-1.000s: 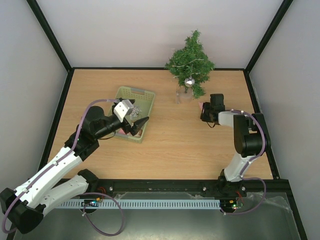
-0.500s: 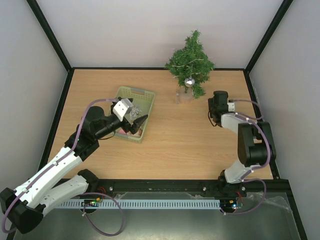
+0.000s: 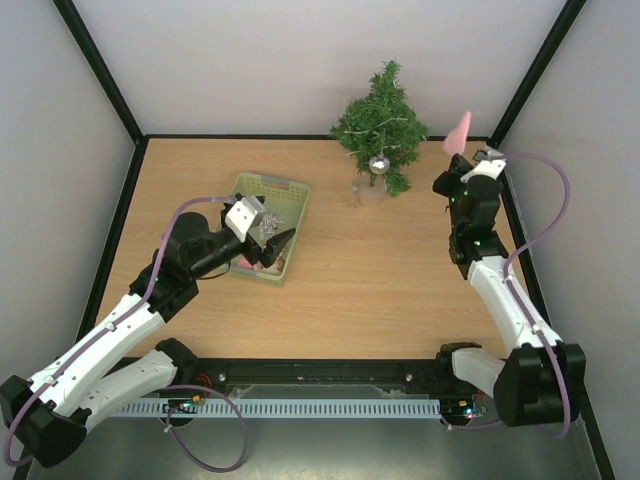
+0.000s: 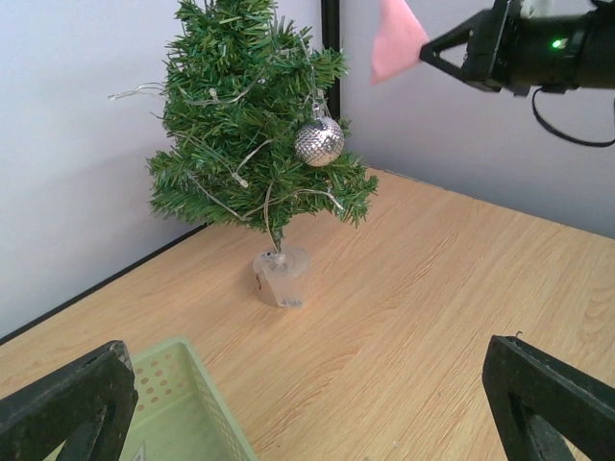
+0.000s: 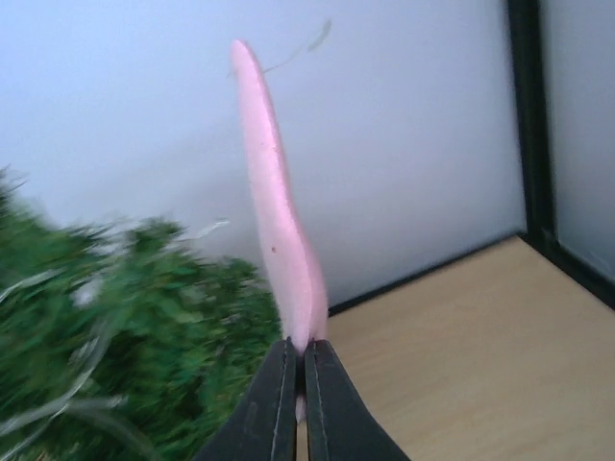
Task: Decorate the small christmas tree
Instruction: Pick up the decoration item from the center of the board, then hang the decoration item on the Christmas tree.
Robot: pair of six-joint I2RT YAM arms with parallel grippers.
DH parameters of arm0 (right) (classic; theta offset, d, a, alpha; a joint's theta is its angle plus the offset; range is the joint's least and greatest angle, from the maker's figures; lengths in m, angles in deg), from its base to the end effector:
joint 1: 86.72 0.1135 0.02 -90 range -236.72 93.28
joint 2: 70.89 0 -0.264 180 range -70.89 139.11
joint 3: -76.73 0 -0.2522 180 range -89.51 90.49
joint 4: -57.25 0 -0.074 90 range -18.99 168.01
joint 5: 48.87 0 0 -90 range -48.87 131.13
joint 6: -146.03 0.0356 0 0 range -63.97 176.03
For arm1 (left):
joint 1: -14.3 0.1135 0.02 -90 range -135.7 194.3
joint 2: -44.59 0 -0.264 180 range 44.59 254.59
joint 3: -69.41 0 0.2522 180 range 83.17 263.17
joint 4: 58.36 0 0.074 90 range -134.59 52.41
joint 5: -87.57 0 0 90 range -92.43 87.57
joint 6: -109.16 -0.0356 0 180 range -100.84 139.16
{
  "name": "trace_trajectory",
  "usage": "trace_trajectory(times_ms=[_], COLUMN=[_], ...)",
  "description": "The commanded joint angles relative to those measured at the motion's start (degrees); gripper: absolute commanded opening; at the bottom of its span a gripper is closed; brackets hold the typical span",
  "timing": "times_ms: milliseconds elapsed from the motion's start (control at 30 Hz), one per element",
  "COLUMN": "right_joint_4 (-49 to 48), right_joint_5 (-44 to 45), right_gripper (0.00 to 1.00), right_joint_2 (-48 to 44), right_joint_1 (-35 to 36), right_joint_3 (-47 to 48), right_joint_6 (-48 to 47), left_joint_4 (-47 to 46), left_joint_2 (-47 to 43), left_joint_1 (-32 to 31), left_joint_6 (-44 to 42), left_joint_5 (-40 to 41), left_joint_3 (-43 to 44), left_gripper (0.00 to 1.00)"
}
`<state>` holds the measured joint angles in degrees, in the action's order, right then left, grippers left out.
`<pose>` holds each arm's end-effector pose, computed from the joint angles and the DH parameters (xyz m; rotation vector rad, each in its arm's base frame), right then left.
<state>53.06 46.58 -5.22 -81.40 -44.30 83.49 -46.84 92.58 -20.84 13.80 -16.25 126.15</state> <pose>0.2702 0.0218 0.3198 0.3846 1.5805 0.3647 0.1595 -0.1227 0.3428 0.7452 1.4729 -0.5935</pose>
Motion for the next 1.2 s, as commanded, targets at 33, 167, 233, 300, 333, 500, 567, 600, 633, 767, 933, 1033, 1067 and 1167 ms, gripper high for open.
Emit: trace_trajectory(times_ms=[33,167,233,300,333,500,567,600,633,767,933,1033,1067,1167], right_joint_4=[3.2,8.4,9.3,12.1,13.8,18.5,20.3,21.2,21.9,24.3,28.6,32.0,32.9,31.9], right_joint_5=[-17.5,-27.7,-28.6,-28.5,-28.7,-27.7,-27.8,-28.2,-28.8,-31.1,-31.1,-31.7,-32.0,-32.8], right_gripper=[0.02,0.02,0.02,0.02,0.02,0.02,0.02,0.02,0.02,0.02,0.02,0.02,0.02,0.02], right_joint_2=[-4.5,-8.7,-9.5,-8.4,-7.2,-4.2,-2.9,-2.3,-1.9,-1.3,-0.8,0.5,0.9,1.9], right_joint_1=[0.2,0.2,0.2,0.2,0.2,-0.1,-1.0,-1.4,-1.8,-4.3,-6.9,-7.5,-7.6,-7.7], right_joint_3=[1.9,1.7,1.9,3.8,4.9,8.5,10.2,11.1,11.8,13.2,15.5,17.5,18.2,18.0], right_joint_6=[-28.0,-41.5,-44.3,-45.4,-46.0,-48.4,-49.3,-49.7,-50.0,-50.6,-54.2,-57.5,-59.0,-63.0], left_joint_4=[-1.5,-1.3,-1.4,-1.5,-1.5,-1.4,-1.5,-1.5,-1.5,-1.5,-1.6,-1.7,-1.7,-1.6], left_joint_2=[-0.3,-0.6,-0.9,-0.9,-0.9,-1.4,-1.6,-1.6,-1.5,-1.4,-1.4,-1.2,-1.2,-1.1], left_joint_1=[-0.3,-0.3,-0.4,-0.4,-0.4,-0.4,-0.4,-0.4,-0.5,-0.5,-0.5,-0.5,-0.5,-0.5], left_joint_6=[0.3,0.2,0.1,0.1,0.2,0.0,0.0,0.0,0.0,-0.1,0.0,0.1,0.1,0.1], left_joint_5=[-1.3,-1.3,-1.3,-1.6,-1.7,-1.3,-1.2,-1.3,-1.3,-1.4,-1.5,-1.7,-1.8,-2.0], left_joint_3=[-0.7,-0.8,-0.9,-0.8,-0.9,-1.0,-1.1,-1.2,-1.2,-1.1,-1.1,-1.1,-1.1,-1.0], left_gripper=[1.00,1.00,1.00,1.00,1.00,1.00,1.00,1.00,1.00,1.00,1.00,1.00,1.00,1.00])
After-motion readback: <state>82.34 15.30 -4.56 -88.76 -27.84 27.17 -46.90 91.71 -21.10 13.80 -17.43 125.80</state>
